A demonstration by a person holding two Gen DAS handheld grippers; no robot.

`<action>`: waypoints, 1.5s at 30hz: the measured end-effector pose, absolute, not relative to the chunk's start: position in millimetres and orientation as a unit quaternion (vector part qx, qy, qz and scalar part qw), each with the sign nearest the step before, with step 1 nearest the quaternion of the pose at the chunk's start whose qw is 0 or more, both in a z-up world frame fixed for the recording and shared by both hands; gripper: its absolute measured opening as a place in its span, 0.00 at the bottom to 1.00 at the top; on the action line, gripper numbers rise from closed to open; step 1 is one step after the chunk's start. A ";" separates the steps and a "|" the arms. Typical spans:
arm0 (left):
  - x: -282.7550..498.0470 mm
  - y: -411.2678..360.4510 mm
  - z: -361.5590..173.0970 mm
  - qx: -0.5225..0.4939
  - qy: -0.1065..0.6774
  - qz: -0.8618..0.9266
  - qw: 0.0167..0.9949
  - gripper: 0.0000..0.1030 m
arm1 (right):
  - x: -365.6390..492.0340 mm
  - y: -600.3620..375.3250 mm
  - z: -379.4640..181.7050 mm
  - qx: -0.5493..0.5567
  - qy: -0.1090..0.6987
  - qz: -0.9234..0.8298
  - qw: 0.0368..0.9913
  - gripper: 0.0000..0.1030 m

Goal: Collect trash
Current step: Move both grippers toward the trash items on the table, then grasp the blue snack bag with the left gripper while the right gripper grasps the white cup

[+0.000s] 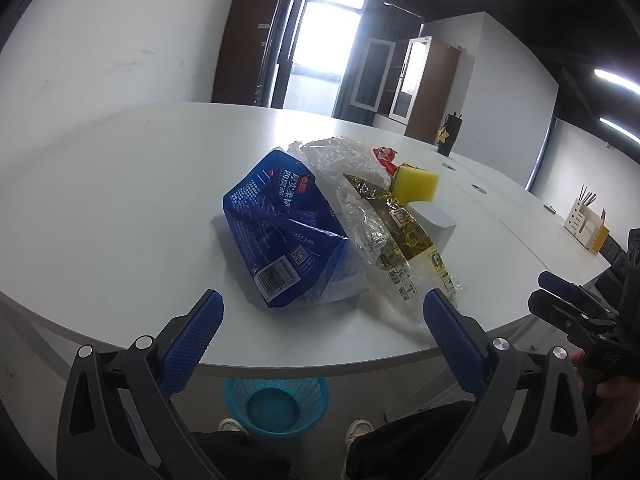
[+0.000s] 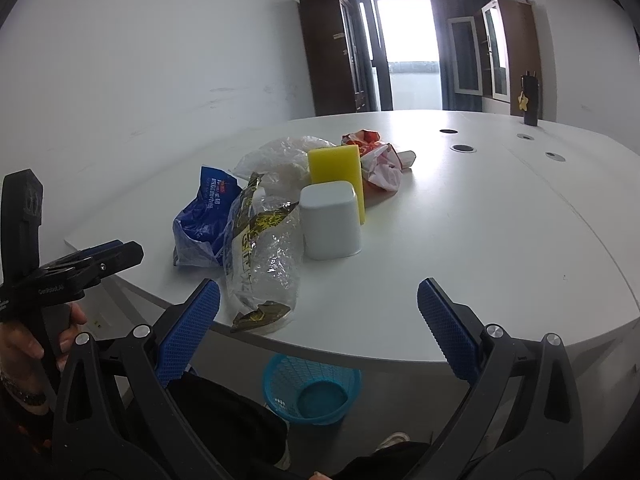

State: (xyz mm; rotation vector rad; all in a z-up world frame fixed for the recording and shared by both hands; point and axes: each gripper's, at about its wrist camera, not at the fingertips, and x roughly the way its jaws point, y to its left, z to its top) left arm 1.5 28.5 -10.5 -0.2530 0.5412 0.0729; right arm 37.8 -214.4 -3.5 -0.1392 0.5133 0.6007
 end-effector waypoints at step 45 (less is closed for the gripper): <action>77.8 77.1 -26.2 -0.146 0.307 0.101 0.935 0.14 | 169.3 -135.0 -12.8 -0.104 0.335 0.278 0.894 0.54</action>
